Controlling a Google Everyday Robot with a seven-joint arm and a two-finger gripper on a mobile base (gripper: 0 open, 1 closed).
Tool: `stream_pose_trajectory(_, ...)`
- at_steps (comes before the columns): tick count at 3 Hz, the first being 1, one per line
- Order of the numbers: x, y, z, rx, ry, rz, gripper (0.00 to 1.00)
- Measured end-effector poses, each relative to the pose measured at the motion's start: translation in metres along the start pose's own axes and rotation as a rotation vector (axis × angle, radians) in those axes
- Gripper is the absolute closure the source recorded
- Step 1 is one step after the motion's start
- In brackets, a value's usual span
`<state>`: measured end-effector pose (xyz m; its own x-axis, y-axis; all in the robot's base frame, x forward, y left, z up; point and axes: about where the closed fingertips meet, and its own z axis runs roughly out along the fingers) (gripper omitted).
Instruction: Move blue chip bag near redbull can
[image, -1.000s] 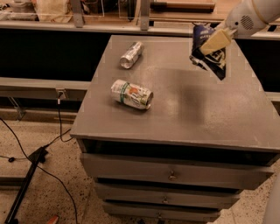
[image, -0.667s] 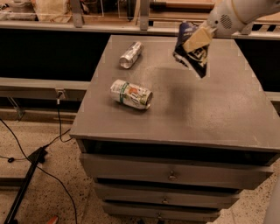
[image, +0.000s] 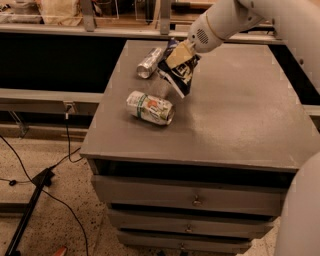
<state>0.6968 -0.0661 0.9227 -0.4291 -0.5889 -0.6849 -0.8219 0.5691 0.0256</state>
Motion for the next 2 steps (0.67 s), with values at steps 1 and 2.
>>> stream_pose_trajectory(1,-0.017,0.0,0.026,0.01,0.007,-0.02,0.51)
stream_pose_trajectory(2,-0.029,-0.009,0.044,0.017,0.009,-0.035,0.27)
